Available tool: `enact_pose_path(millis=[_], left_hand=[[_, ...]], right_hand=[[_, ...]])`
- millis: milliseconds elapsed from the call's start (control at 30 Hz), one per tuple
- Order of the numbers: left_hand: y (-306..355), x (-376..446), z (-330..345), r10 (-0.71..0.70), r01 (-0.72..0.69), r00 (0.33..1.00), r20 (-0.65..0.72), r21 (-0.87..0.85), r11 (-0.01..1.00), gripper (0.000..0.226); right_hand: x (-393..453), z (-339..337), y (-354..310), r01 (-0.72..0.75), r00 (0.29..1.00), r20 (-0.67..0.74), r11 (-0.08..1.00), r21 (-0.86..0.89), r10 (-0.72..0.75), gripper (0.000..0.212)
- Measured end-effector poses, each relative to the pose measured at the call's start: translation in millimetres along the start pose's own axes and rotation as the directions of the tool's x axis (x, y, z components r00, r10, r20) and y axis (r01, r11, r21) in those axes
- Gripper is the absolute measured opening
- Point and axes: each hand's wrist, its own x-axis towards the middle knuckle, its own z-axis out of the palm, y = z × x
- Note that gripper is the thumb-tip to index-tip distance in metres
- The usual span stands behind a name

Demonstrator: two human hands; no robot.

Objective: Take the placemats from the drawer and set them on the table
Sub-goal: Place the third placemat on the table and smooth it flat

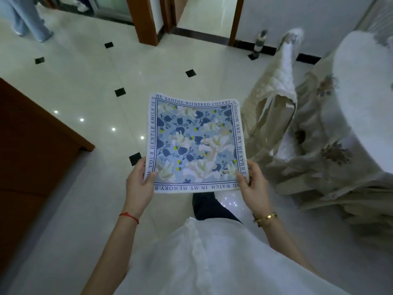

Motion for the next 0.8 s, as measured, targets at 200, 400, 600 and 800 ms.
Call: enact_pose_path(millis=[200, 400, 600, 800], left_hand=[[36.2, 134.8, 35.7, 0.037, -0.036, 0.998, 0.053, -0.016, 0.999, 0.041], [96.7, 275.2, 76.1, 0.109, -0.109, 0.992, 0.071, -0.005, 0.994, 0.04], [133.7, 391.4, 116.8, 0.139, -0.137, 0.981, 0.138, -0.023, 0.99, 0.041], [153.6, 509.5, 167.2, 0.174, -0.181, 0.951, 0.254, 0.003, 0.983, 0.044]], right_hand=[[121.4, 13.7, -20.6, 0.038, 0.997, -0.074, 0.999, -0.011, -0.038, 0.035], [261.4, 4.8, -51.5, 0.044, 0.985, -0.168, 0.999, -0.028, -0.048, 0.036], [364.9, 1.3, -71.2, 0.024, 0.981, -0.193, 0.998, 0.056, -0.013, 0.032], [458.3, 7.1, -67.4, -0.047, 0.949, -0.312, 0.998, 0.029, 0.054, 0.031]])
